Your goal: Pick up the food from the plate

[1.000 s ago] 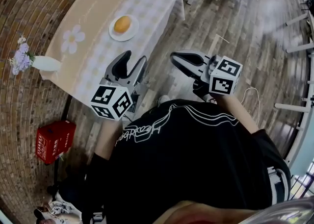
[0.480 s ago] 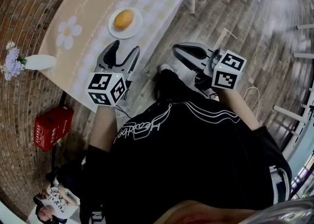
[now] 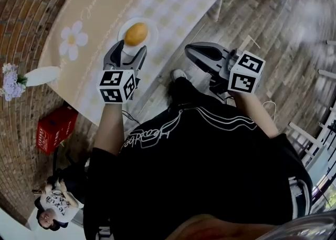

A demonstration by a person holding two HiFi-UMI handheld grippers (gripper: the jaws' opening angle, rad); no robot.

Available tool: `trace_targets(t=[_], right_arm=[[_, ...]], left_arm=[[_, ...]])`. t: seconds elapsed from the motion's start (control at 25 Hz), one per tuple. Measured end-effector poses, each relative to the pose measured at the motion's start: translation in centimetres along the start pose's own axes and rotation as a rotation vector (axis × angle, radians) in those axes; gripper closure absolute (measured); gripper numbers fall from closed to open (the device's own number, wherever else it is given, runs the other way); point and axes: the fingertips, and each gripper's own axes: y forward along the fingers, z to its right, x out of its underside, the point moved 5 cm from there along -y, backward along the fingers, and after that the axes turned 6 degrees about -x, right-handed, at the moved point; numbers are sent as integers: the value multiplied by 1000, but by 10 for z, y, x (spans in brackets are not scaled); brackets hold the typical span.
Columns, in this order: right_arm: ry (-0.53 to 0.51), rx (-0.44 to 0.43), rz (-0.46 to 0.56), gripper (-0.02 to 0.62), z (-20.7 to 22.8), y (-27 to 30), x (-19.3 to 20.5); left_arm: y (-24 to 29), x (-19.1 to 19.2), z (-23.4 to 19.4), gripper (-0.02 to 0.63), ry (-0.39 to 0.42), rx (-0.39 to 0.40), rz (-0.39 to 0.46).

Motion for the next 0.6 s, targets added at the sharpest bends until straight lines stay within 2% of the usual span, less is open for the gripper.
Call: trace_targets(t=[0.16, 0.4, 0.6], right_arm=[[18, -12, -26, 598, 27, 11, -11], [54, -43, -65, 598, 52, 25, -11], [87, -77, -104, 598, 68, 38, -4]], left_arm=[[28, 4, -16, 293, 32, -31, -44], [52, 14, -23, 275, 135, -33, -112], [61, 20, -28, 273, 161, -47, -136]])
